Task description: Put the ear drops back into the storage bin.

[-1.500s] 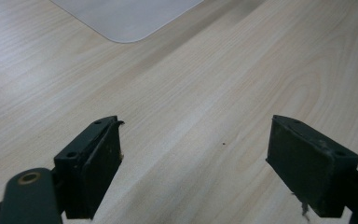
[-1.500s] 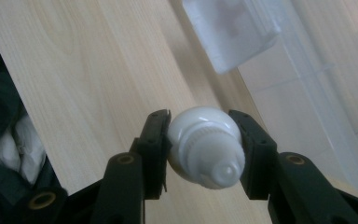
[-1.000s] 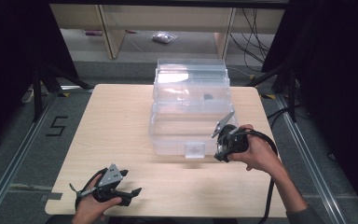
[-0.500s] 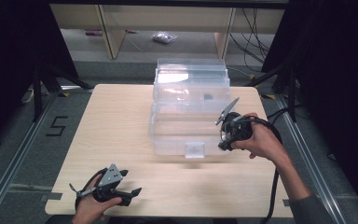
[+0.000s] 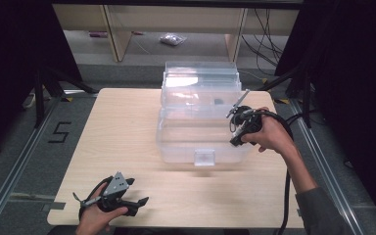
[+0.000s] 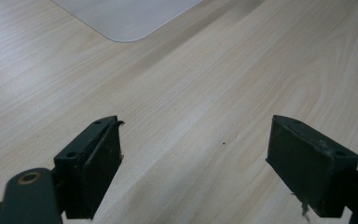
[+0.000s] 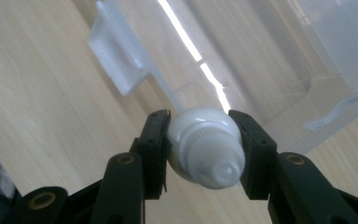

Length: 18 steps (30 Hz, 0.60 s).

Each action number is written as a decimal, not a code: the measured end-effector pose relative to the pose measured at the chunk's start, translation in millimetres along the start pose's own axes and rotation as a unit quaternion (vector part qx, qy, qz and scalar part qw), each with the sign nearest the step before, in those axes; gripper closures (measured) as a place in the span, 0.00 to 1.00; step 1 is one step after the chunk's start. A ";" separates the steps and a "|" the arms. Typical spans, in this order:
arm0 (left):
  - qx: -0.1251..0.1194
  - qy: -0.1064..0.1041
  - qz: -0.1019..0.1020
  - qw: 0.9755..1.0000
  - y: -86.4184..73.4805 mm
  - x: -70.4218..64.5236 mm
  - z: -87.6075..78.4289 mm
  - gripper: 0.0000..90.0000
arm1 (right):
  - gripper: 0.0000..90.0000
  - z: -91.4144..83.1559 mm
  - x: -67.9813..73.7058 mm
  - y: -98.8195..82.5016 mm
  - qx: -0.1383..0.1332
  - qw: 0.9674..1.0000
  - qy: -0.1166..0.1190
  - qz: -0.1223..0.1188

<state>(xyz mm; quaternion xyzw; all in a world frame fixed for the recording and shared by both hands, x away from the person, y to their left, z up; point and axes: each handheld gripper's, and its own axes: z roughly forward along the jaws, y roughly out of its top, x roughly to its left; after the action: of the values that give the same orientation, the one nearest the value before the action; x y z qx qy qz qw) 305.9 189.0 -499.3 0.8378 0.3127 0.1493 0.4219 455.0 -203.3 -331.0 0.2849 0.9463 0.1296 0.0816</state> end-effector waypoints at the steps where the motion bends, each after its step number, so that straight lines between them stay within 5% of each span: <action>1: 0.000 0.000 0.000 1.000 0.0 0.0 0.0 0.19 | 0.67 0.0 0.0 0.0 0.000 1.000 0.000 0.000; 3: 0.003 0.003 0.008 1.000 0.3 1.0 -0.7 0.19 | 0.67 7.3 -11.4 3.4 0.005 1.000 -0.001 0.003; 6: -0.005 -0.001 -0.008 1.000 -0.2 -1.1 0.5 0.19 | 0.67 14.9 -19.3 5.6 0.014 1.000 -0.002 0.022; 18: 0.004 0.004 0.002 1.000 0.3 -0.1 -1.0 0.19 | 0.67 42.0 -41.0 10.3 0.042 0.998 -0.001 0.048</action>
<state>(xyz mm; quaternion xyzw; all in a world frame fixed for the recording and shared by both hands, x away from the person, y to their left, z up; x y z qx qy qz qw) 305.4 189.4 -498.5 0.8395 0.3136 0.1519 0.4169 503.7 -209.6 -364.7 0.3335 0.9359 0.0935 0.0639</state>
